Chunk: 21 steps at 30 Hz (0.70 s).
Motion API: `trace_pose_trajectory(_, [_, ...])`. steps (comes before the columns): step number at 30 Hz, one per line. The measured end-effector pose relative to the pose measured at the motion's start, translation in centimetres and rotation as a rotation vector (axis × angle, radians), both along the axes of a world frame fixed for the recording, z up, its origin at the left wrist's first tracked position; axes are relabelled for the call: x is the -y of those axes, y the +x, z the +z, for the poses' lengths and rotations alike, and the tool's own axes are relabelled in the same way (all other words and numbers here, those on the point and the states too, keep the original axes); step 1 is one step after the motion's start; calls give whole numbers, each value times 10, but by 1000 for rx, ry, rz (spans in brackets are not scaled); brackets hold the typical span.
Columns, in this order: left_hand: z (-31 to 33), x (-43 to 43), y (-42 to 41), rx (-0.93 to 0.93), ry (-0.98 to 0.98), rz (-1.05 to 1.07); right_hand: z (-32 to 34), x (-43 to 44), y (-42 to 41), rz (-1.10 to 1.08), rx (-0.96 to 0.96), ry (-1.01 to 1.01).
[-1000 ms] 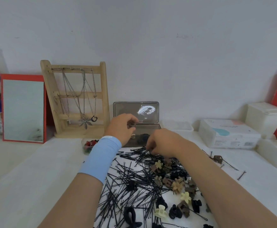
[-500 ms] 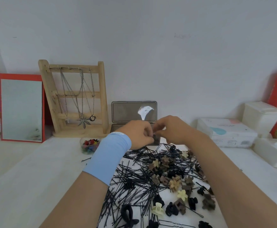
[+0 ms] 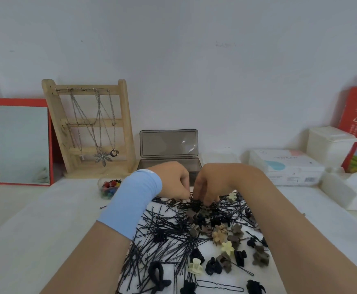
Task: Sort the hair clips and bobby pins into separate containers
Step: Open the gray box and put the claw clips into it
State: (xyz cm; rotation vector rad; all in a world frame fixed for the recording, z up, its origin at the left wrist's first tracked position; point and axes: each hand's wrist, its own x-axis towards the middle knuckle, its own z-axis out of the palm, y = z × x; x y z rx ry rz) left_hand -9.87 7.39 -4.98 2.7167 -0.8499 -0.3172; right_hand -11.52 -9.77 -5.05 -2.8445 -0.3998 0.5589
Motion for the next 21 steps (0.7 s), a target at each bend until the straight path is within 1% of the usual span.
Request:
trace_pose_trajectory(3, [0, -3, 0, -73, -2, 11, 3, -1, -2, -14, 14, 37])
trace_pose_trajectory(7, [-6, 0, 1, -184, -57, -42, 11, 0, -4, -154, 18, 98])
trace_pose_trajectory(11, [-4, 1, -1, -286, -10, -115, 12, 2, -5, -123, 2, 101])
trace_pose_trajectory(14, [-6, 1, -2, -284, 33, -107, 6, 1, -3, -112, -17, 193])
trace_pose_trajectory(17, [-5, -2, 0, -296, -3, -59, 3, 2, -1, -98, -1, 231])
trace_pose_trajectory(19, [1, -10, 4, -200, 27, -32, 3, 3, 0, -81, 28, 271])
trace_pose_trajectory(21, [9, -18, 9, -114, 58, -15, 6, 2, 0, -90, 51, 373])
